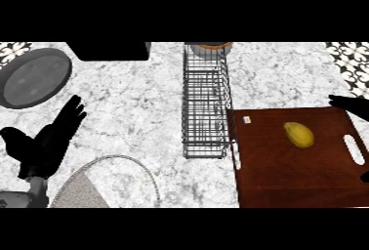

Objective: Pick the lemon from the tray and place it in the tiered basket

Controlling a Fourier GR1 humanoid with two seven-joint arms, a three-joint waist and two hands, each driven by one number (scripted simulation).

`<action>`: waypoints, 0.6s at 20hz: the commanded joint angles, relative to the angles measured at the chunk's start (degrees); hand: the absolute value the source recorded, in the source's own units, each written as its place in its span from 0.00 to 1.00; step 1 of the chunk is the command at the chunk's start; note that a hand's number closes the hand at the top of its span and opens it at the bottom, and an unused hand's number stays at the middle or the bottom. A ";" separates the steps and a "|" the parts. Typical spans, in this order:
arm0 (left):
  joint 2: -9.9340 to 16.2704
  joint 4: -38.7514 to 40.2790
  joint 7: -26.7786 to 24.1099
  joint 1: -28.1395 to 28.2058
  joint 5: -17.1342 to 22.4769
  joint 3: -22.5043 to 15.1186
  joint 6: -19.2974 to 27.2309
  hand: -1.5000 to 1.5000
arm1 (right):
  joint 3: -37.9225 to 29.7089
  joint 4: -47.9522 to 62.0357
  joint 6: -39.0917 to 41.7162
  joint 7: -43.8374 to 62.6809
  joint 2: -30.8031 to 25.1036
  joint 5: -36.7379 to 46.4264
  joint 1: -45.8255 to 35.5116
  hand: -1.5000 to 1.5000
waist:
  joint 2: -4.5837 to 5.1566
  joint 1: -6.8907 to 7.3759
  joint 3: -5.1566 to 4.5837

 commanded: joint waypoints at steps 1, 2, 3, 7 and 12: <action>-0.69 -0.82 0.08 -0.41 -0.04 -0.40 -0.88 0.50 | 4.90 -5.97 5.17 10.13 -2.28 5.65 -2.15 0.00 | 0.16 1.00 0.08; -0.68 -0.50 2.26 -1.76 -0.77 -0.02 0.84 0.50 | 4.40 -11.13 6.49 11.70 -4.18 4.66 0.40 0.00 | -0.08 -0.24 0.09; -0.97 -0.93 1.72 -0.59 -1.64 -0.54 0.36 0.50 | 5.19 -10.81 5.94 13.85 -0.71 6.45 -0.48 0.00 | 0.11 0.47 0.15; -1.72 0.19 1.14 -0.81 -2.32 1.74 -1.02 0.50 | 1.53 -16.34 4.99 20.24 2.75 7.99 4.13 0.00 | 0.10 0.04 0.19; -4.16 -2.01 4.58 -2.86 -3.25 0.91 -0.12 0.50 | 5.57 -10.06 1.39 23.15 12.60 17.74 3.18 0.00 | 0.24 0.52 0.23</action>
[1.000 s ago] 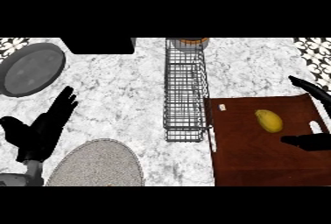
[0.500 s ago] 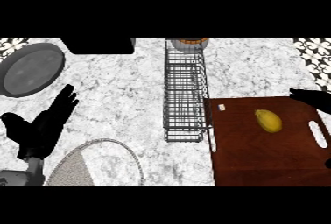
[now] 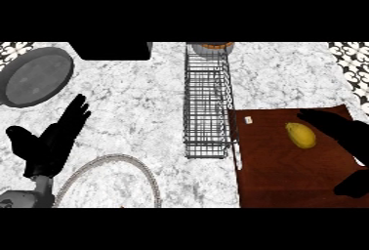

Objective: Pick the lemon from the tray and place it in the tiered basket

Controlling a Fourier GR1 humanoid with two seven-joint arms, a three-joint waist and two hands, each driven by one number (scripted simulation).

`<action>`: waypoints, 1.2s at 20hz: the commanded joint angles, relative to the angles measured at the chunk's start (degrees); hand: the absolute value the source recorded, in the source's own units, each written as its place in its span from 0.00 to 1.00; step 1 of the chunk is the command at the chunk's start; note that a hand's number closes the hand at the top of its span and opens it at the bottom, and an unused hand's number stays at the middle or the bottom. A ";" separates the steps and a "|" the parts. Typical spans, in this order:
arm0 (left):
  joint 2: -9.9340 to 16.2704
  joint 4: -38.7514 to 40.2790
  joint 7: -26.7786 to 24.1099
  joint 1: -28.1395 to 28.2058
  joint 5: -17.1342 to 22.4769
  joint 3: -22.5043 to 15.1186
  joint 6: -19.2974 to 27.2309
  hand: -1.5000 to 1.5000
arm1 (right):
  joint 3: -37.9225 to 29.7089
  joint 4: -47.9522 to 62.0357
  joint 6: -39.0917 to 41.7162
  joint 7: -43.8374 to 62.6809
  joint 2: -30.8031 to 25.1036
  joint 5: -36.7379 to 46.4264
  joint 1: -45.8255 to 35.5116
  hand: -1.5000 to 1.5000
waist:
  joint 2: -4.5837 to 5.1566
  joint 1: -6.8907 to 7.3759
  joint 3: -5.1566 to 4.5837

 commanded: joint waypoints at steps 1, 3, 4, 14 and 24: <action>-0.71 -0.74 -1.19 1.94 -0.01 1.09 -1.53 0.50 | 3.20 4.15 -1.28 5.19 7.89 7.49 -2.13 0.00 | 0.13 0.64 0.04; -1.82 -2.04 0.94 0.09 -1.74 0.78 -0.22 0.50 | -1.00 10.62 0.22 -0.90 6.74 7.68 -2.75 0.00 | 0.12 0.37 0.06; -0.32 -1.48 -0.45 1.52 -0.44 2.69 -2.96 0.50 | 0.79 10.80 -1.75 0.21 9.49 10.75 -1.79 0.00 | 0.10 0.39 0.05; -3.17 1.03 0.27 -1.30 -3.48 4.79 -4.04 0.50 | -2.68 28.71 -12.13 -9.58 19.05 23.02 -5.05 0.00 | 0.14 0.31 0.06; -7.02 -3.41 2.00 2.97 -7.38 4.01 -4.05 0.50 | -7.76 37.22 -8.52 -13.88 19.75 28.52 -10.24 0.00 | 0.08 0.41 0.05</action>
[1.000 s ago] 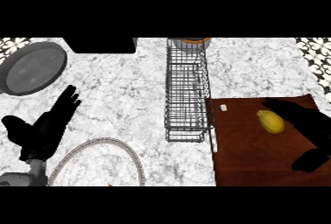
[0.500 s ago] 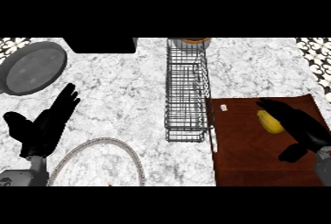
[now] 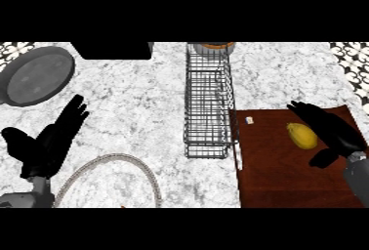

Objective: Pick the lemon from the tray and place it in the tiered basket

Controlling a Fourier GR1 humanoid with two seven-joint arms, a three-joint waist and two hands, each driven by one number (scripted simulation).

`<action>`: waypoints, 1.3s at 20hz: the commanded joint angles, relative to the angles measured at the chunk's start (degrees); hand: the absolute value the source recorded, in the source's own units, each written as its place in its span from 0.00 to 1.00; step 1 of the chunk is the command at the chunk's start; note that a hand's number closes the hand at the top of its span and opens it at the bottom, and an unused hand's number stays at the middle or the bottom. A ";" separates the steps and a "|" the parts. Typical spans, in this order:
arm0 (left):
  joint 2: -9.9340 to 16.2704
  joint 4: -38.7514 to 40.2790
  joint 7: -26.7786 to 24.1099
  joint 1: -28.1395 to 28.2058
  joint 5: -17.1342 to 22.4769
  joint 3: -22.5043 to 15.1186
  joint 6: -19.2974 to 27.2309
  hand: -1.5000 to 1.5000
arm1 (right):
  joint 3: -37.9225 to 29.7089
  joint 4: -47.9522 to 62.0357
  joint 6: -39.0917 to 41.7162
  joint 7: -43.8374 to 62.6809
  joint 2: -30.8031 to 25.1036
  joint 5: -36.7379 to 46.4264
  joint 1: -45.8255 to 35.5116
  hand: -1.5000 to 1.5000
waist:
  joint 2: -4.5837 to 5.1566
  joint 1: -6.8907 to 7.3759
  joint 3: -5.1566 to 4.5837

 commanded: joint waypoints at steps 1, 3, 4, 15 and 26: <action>-0.03 4.53 -2.95 -0.75 0.40 1.86 -1.97 0.50 | 3.30 0.85 3.82 2.74 0.59 4.33 0.90 1.00 | 0.05 -0.27 -0.05; -1.87 -0.70 1.06 -0.65 -1.67 -0.48 0.90 0.50 | 2.44 3.84 7.56 0.46 2.09 2.89 -1.55 1.00 | 0.02 0.06 0.00; 0.31 -6.12 4.18 1.78 -0.17 1.23 0.02 0.50 | 1.13 9.90 3.50 -4.20 1.74 4.24 -2.63 1.00 | 0.04 0.49 0.04; -2.60 -2.03 1.69 0.47 -3.39 1.66 -1.69 0.50 | -1.80 15.37 -6.47 -7.84 2.56 13.59 -3.66 1.00 | 0.08 0.07 0.02; -2.52 -1.74 0.64 1.85 -1.99 2.84 -3.23 0.50 | -19.08 23.67 -14.83 -23.58 -5.07 -0.77 -10.28 1.00 | -0.08 -0.03 0.10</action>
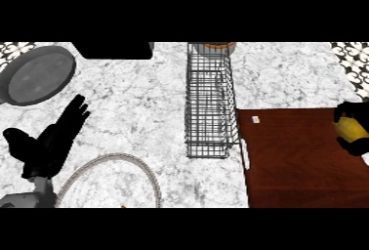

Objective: Pick the lemon from the tray and place it in the tiered basket

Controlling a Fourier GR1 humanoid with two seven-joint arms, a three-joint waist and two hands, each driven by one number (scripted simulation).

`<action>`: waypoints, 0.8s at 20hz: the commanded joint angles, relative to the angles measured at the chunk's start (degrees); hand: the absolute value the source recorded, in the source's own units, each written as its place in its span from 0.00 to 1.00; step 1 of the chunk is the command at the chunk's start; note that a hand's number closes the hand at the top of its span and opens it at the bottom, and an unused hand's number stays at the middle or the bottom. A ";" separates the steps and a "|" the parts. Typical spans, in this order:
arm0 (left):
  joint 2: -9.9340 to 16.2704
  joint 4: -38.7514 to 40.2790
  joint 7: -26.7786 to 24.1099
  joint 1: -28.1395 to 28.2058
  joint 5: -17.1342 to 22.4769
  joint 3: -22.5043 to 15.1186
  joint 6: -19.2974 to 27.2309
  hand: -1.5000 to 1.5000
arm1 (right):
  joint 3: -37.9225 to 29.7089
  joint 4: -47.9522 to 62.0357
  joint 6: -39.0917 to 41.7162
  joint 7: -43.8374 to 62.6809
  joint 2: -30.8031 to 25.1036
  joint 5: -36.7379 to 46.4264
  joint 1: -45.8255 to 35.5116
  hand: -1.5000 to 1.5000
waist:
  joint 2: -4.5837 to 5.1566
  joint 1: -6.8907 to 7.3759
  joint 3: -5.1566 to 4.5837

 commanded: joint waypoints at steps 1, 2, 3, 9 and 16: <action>1.05 0.07 1.54 -0.28 0.96 1.64 -0.28 0.50 | -7.27 -3.40 0.15 -6.45 -0.84 -9.04 -1.31 1.00 | -0.44 -1.16 -0.02; 0.02 0.38 -0.74 1.95 0.01 0.42 -0.46 0.50 | -9.17 -3.44 1.68 -7.69 -0.22 -11.88 -2.08 1.00 | -0.41 -0.95 -0.03; 0.49 0.01 1.59 0.49 0.71 1.08 -0.05 0.50 | -10.49 -4.87 5.46 -10.00 1.34 -15.64 -2.69 1.00 | -0.66 -1.51 -0.02; 2.11 0.93 0.87 0.39 1.63 3.57 -1.21 0.50 | -14.04 -16.24 16.81 -7.63 2.75 -25.45 -4.38 1.00 | -0.84 -1.87 -0.21; -2.47 -2.19 1.64 2.01 -3.15 -0.64 3.20 0.50 | -13.42 -43.57 30.41 7.83 0.88 -32.50 4.79 1.00 | -0.89 -2.50 -0.19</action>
